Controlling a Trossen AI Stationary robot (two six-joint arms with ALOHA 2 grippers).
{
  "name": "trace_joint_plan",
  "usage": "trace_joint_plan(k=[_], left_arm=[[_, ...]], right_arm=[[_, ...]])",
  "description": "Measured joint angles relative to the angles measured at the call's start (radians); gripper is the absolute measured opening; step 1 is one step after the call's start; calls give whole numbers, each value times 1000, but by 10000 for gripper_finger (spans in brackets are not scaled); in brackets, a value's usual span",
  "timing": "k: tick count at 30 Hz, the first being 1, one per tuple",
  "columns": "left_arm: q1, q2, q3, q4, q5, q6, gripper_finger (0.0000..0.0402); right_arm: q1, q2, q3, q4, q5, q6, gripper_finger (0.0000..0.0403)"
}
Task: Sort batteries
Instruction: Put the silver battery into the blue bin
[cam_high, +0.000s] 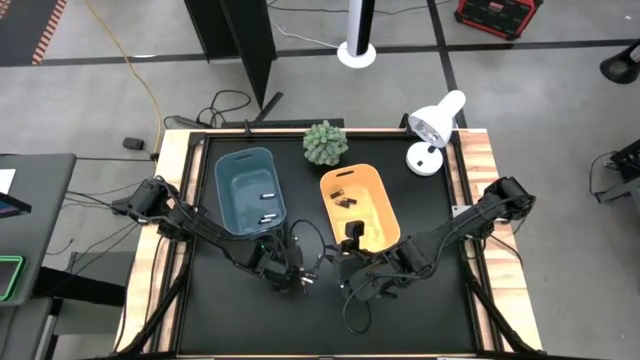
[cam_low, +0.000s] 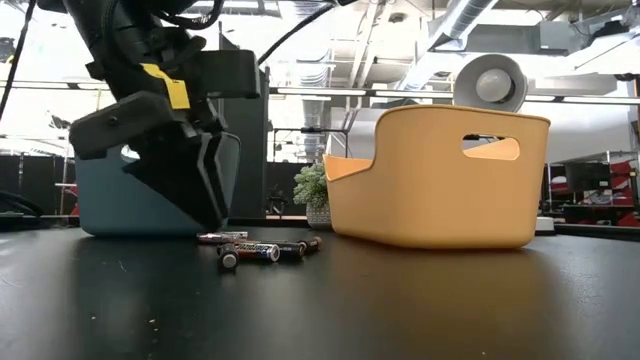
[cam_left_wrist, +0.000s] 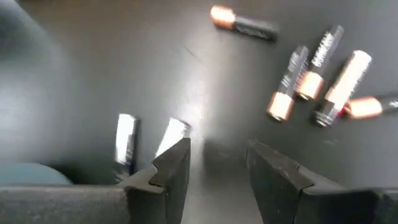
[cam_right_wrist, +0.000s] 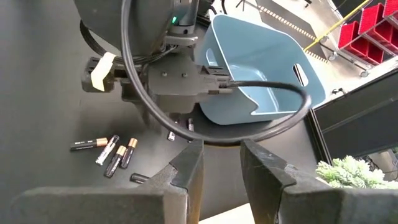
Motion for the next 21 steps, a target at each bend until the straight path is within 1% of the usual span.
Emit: trace_joint_plan(k=[2,5,10,14,21], left_arm=[[7,0,0,-4,-17,32,151],[26,2,0,-9,-4,67,151],[63,2,0,-9,70,118,151],[91,2,-12,-6,152,146,151],[108,0,-46,2,199,139,151]], right_arm=[[0,0,0,0,0,0,122],[0,0,0,-2,2,0,122],[0,0,0,0,2,0,122],[0,0,0,0,1,0,122],[0,0,0,0,1,0,122]])
